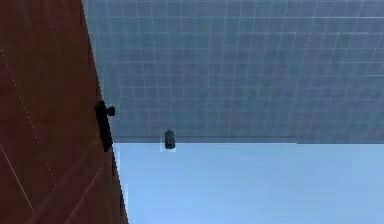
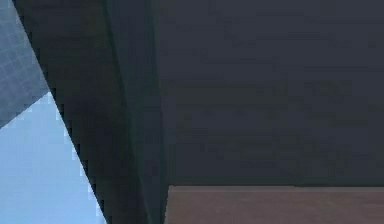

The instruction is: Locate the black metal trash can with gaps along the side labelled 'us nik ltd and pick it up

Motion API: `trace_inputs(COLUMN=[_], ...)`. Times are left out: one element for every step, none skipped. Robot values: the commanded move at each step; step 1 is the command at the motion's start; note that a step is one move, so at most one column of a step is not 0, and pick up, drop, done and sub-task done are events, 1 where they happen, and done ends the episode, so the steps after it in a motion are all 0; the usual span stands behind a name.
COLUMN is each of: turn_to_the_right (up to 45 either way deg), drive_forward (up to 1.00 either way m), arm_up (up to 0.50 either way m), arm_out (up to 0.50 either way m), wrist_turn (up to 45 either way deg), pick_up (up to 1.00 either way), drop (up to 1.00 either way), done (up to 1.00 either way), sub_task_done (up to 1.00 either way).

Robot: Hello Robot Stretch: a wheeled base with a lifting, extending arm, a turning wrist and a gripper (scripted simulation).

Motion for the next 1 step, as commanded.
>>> trace_inputs(turn_to_the_right=[0.0], drive_forward=[0.45], arm_up=[0.00], arm_out=[0.00], wrist_turn=[0.0], pick_up=[0.00], drop=[0.00], done=[0.00], sub_task_done=[0.00])
